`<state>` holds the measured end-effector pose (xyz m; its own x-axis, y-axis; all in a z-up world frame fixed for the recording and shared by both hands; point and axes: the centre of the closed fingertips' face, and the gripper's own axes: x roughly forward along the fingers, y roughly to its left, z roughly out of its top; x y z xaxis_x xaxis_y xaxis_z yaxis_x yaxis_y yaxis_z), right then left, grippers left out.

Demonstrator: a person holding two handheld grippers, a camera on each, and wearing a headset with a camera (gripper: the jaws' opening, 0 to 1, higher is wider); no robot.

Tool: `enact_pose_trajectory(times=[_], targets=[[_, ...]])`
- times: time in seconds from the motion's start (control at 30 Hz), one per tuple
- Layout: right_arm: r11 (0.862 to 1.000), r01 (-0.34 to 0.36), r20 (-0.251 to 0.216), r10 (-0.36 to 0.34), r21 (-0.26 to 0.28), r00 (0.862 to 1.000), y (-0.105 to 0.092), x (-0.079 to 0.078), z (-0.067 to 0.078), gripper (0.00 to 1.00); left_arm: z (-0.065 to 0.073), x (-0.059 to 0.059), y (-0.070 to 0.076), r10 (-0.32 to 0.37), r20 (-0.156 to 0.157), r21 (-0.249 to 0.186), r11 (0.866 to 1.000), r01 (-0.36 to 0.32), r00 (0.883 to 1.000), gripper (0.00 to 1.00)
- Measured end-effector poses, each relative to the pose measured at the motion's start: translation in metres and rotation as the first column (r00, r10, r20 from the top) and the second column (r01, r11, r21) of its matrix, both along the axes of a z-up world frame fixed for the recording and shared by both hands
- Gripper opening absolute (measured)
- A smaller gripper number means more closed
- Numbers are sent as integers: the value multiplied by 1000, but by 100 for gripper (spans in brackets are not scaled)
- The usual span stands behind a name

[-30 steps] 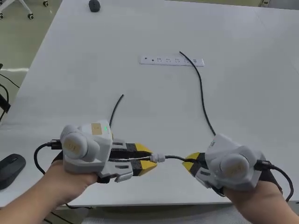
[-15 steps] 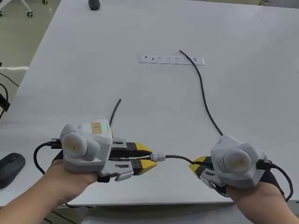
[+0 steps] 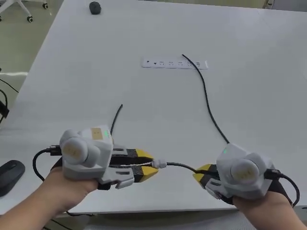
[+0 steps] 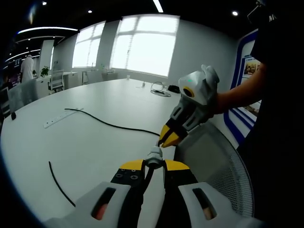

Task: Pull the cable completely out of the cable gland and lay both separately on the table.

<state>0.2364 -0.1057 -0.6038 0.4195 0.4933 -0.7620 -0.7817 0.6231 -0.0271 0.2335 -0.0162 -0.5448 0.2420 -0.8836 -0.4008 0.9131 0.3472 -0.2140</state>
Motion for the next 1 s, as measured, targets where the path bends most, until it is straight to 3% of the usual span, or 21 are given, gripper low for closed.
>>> enact_pose_trajectory(times=[0.13, 0.2, 0.4, 0.77, 1.0], targets=[[1000, -3, 23, 3, 16, 1000, -2, -3, 13, 2, 1, -1, 1, 4, 0, -1, 1000, -4, 1000, 15], [998, 7, 30, -9, 64, 999, 2, -6, 23, 3, 1, -2, 1, 2, 6, 4, 1000, -2, 1000, 15], [997, -36, 65, 31, 68, 997, 14, -11, 38, 7, 0, -5, 0, 0, 4, 6, 1000, 0, 1000, 15], [989, -146, 127, 141, 34, 982, 47, -7, 47, 9, 1, -7, -4, 4, 0, 7, 1000, -4, 1000, 15], [983, -184, 139, 179, 26, 974, 57, -6, 48, 8, -1, -9, -6, -1, -2, 11, 1000, 1, 1000, 16]])
